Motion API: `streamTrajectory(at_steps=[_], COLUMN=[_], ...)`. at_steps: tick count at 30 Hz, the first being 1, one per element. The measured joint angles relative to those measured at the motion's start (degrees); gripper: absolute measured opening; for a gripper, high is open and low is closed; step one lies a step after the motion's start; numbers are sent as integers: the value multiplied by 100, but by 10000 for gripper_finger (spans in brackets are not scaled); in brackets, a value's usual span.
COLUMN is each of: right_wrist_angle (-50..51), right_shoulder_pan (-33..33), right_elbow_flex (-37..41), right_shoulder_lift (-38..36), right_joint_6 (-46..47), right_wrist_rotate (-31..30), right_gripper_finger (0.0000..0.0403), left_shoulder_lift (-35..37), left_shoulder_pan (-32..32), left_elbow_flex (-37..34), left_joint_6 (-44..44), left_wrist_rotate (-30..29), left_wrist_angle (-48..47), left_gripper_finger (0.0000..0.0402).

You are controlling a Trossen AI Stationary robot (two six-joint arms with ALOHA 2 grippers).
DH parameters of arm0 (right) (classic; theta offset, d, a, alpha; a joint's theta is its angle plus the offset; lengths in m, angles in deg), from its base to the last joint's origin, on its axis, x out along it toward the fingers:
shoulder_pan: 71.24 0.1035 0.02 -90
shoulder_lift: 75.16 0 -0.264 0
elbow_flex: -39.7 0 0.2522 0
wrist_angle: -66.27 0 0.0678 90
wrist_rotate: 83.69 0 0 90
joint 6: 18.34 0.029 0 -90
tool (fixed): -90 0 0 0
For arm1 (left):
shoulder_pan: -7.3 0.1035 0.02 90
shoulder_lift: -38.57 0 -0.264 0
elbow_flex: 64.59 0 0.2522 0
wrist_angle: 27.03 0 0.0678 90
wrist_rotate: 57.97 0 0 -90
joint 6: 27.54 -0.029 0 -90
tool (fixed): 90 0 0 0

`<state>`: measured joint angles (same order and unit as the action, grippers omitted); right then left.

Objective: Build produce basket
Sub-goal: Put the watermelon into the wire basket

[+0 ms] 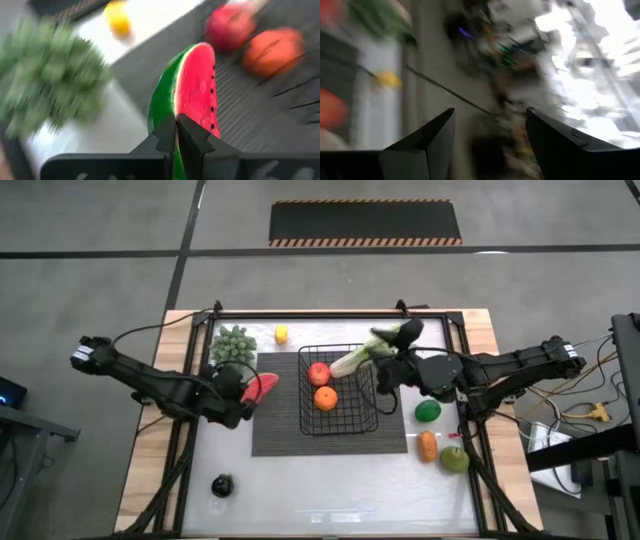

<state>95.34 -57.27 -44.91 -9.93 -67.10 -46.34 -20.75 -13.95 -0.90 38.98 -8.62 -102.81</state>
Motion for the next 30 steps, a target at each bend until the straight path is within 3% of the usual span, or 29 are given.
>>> streamTrajectory(at_steps=[6, 8, 12, 15, 19, 24, 30], right_wrist_angle=[216, 217, 303, 397, 685, 956, 974], right_shoulder_pan=[-247, -372, -472, -491, -491, -491, -491], right_elbow_flex=[13, 20, 53, 63, 68, 68, 73], right_shoulder_lift=[95, 185, 307, 357, 365, 357, 362], right_joint_6=[2136, 2711, 3248, 3376, 3579, 3631, 3463], right_wrist_rotate=[3269, 3991, 4350, 4362, 4365, 4363, 4363], right_gripper_finger=[226, 226, 226, 226, 226, 226, 226], left_shoulder_lift=[334, 384, 272, 100, 92, -114, -1142], left_shoulder_pan=[-105, -105, -90, -90, -94, -94, -197], left_elbow_flex=[89, 31, -49, -34, 37, -40, -73], left_joint_6=[-2472, -3461, -5447, -6212, -5777, -3709, -2927], left_wrist_rotate=[-491, -495, -436, -141, 147, 808, 2622], left_wrist_angle=[2163, 3211, 5212, 5687, 5071, 3562, 3205], left_gripper_finger=[1, 1, 1, 0, 0, 0, 0])
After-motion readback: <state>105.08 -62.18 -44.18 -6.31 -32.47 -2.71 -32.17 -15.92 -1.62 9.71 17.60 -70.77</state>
